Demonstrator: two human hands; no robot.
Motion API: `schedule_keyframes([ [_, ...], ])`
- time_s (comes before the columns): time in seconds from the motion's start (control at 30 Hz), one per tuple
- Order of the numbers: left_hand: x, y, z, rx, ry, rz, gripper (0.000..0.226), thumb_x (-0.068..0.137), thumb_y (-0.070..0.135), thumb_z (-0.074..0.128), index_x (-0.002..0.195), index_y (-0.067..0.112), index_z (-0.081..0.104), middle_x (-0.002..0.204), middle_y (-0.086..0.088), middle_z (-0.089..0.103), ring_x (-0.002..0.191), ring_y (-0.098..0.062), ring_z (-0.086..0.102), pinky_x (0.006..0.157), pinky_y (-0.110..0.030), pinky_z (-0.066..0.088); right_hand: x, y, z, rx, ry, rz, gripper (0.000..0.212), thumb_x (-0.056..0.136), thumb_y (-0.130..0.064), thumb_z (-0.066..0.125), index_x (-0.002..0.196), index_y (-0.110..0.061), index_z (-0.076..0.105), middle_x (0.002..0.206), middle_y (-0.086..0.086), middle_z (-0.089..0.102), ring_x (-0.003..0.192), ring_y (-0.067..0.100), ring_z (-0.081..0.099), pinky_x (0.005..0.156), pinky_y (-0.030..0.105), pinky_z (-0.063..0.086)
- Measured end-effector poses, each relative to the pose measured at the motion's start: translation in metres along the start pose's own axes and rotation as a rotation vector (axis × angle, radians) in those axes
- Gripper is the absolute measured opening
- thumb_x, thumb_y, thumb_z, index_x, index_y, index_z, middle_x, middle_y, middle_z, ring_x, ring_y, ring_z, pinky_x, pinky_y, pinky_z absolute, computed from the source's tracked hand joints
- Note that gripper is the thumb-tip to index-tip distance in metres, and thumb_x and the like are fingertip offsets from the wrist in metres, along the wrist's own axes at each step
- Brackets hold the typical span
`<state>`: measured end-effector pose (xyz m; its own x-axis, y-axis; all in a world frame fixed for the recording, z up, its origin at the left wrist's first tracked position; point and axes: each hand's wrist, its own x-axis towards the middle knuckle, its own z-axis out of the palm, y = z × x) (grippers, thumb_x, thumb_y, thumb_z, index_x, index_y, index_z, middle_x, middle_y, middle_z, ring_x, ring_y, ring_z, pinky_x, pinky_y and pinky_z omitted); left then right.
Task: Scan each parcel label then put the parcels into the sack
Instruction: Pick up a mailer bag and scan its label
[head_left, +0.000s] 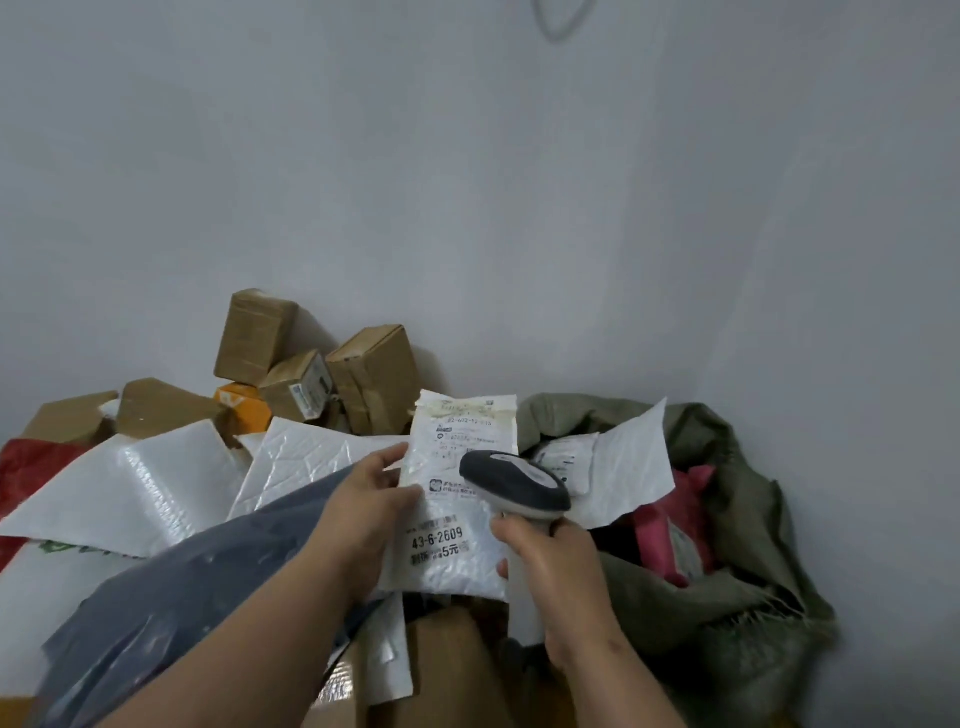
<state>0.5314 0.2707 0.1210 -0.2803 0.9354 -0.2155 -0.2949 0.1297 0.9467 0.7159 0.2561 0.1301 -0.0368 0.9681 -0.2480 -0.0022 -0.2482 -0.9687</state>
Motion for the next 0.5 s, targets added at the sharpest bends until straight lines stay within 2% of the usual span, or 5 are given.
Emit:
schedule_keyframes([
  [0.13, 0.024, -0.001, 0.051, 0.158, -0.104, -0.001, 0.054, 0.092, -0.005, 0.058, 0.122, 0.040, 0.061, 0.107, -0.001, 0.076, 0.096, -0.031, 0.073, 0.085, -0.056, 0.058, 0.031, -0.010, -0.036, 0.013, 0.117, -0.039, 0.005, 0.081, -0.019, 0.076, 0.084, -0.015, 0.073, 0.068, 0.000, 0.070, 0.067, 0.017, 0.065, 0.059, 0.029, 0.050],
  [0.23, 0.046, -0.008, 0.085, 0.296, -0.158, 0.016, 0.057, 0.093, 0.000, 0.059, 0.142, 0.029, 0.053, 0.124, -0.004, 0.068, 0.108, -0.027, 0.068, 0.095, -0.052, 0.055, 0.066, -0.016, -0.064, -0.046, 0.172, -0.056, 0.009, 0.082, -0.023, 0.075, 0.079, -0.016, 0.071, 0.064, -0.002, 0.071, 0.070, 0.019, 0.069, 0.061, 0.030, 0.048],
  [0.3, 0.060, -0.014, 0.100, 0.434, -0.131, 0.028, 0.060, 0.094, 0.008, 0.062, 0.149, 0.026, 0.045, 0.139, -0.005, 0.058, 0.124, -0.021, 0.057, 0.104, -0.039, 0.049, 0.093, -0.019, -0.081, -0.093, 0.166, -0.043, 0.011, 0.084, -0.024, 0.074, 0.077, -0.020, 0.067, 0.069, -0.002, 0.071, 0.073, 0.019, 0.070, 0.063, 0.031, 0.050],
  [0.37, 0.070, -0.018, 0.108, 0.538, -0.053, 0.035, 0.059, 0.095, 0.013, 0.062, 0.150, 0.024, 0.043, 0.142, -0.006, 0.054, 0.125, -0.017, 0.053, 0.097, -0.028, 0.045, 0.121, -0.019, -0.091, -0.146, 0.134, -0.014, 0.012, 0.087, -0.026, 0.072, 0.079, -0.023, 0.063, 0.078, 0.001, 0.070, 0.075, 0.020, 0.071, 0.068, 0.036, 0.056],
  [0.5, 0.082, -0.023, 0.106, 0.576, 0.064, 0.007, 0.050, 0.098, 0.015, 0.059, 0.146, 0.025, 0.048, 0.126, -0.004, 0.061, 0.112, -0.017, 0.058, 0.094, -0.033, 0.049, 0.165, -0.008, -0.090, -0.204, 0.053, 0.083, 0.014, 0.088, -0.029, 0.070, 0.084, -0.017, 0.063, 0.083, 0.005, 0.071, 0.077, 0.017, 0.071, 0.078, 0.043, 0.057],
])
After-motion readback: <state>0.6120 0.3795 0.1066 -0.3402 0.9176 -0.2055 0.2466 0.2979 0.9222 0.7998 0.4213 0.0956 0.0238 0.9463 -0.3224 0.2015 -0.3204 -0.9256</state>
